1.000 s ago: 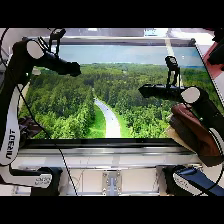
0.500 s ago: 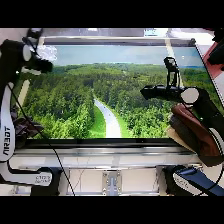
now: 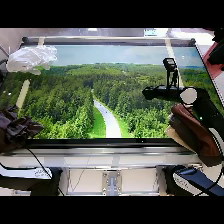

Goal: Fold the shirts.

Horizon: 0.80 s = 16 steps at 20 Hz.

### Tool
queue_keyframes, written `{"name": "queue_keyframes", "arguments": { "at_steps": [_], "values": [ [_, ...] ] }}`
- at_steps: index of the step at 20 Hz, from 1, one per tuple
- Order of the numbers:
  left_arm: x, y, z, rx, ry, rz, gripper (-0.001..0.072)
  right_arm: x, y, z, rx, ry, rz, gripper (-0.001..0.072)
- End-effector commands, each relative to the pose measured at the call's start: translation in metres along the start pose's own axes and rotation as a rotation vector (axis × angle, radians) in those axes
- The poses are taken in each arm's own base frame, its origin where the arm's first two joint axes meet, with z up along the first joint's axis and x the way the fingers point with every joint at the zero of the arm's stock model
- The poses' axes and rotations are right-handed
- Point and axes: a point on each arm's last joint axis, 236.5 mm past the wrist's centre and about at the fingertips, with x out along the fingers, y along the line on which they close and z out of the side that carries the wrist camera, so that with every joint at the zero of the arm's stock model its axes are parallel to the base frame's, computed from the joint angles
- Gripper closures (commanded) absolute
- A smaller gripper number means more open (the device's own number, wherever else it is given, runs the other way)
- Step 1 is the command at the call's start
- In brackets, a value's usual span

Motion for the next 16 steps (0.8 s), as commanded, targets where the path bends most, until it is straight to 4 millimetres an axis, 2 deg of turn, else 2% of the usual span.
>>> {"name": "queue_keyframes", "arguments": {
  "at_steps": [1,2,3,4,6,7,8,11,13,14,16],
  "values": [
    [0.005,-0.012,0.022,-0.205,-0.07,-0.222,-0.001,0.0,-0.003,-0.001,-0.015,0.002,-0.014,0.0281],
    [0.011,-0.009,0.022,-0.204,-0.067,-0.209,-0.001,0.0,-0.003,-0.001,-0.014,0.005,-0.014,0.0281],
    [0.017,0.004,0.018,-0.176,-0.056,-0.149,-0.001,0.0,-0.003,-0.002,-0.014,0.007,-0.013,0.0281],
    [0.024,0.028,0.01,-0.136,-0.031,-0.049,-0.0009,0.0,-0.003,-0.003,-0.015,0.011,-0.013,0.0282],
    [0.032,0.082,-0.017,-0.062,0.075,0.166,-0.0009,0.0,-0.003,-0.003,-0.016,0.014,-0.013,0.0281],
    [0.034,0.109,-0.037,-0.043,0.161,0.255,-0.0008,0.0,-0.003,-0.003,-0.011,0.014,-0.013,0.0282],
    [0.038,0.121,-0.058,-0.088,0.243,0.264,-0.0007,0.0,-0.003,-0.003,-0.008,0.013,-0.014,0.0281],
    [0.055,0.118,-0.109,-0.229,0.445,0.15,-0.0008,0.0,-0.003,-0.003,0.006,0.012,-0.014,0.0281],
    [0.059,0.128,-0.138,-0.234,0.569,0.162,-0.0009,0.0,-0.003,-0.003,0.034,0.013,-0.015,0.0281],
    [0.059,0.134,-0.15,-0.236,0.62,0.179,-0.0009,0.0,-0.003,-0.003,0.035,0.013,-0.015,0.0281],
    [0.061,0.14,-0.156,-0.253,0.64,0.186,-0.0009,0.0,-0.003,-0.003,0.036,0.013,-0.014,0.0281]
  ]
}}
